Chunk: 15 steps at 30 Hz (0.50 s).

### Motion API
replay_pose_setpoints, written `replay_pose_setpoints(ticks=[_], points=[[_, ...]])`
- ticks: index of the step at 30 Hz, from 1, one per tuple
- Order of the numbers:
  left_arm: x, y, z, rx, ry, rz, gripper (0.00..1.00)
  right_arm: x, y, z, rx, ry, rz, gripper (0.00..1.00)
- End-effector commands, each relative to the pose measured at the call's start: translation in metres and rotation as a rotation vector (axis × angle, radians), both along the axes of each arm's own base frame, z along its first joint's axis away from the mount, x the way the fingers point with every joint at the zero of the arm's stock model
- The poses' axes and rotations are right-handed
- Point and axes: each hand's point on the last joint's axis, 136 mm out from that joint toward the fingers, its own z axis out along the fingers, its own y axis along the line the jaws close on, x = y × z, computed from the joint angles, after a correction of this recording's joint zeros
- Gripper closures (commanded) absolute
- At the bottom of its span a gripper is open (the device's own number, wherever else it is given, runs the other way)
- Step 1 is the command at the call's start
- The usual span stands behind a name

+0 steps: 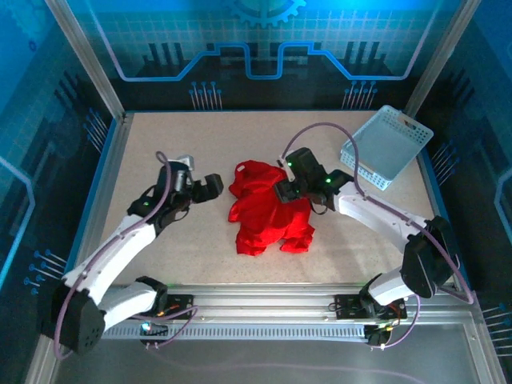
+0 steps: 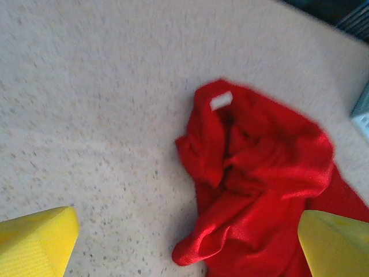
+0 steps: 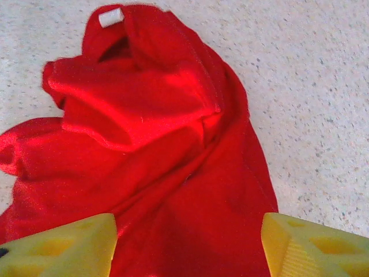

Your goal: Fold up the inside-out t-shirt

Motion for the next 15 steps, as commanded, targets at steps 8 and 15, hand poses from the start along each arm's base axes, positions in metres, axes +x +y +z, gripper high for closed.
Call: replay_pose_setpoints(ticks=[8, 15], points=[[0.007, -0.065, -0.044, 0.000, 0.139, -0.135, 0.05, 0.046, -0.019, 0.010, 0.135, 0.041, -0.153, 0.28], [0.011, -0.078, -0.081, 0.000, 0.226, -0.162, 0.15, 0.077, 0.007, -0.008, 0.209, 0.110, -0.138, 0.27]])
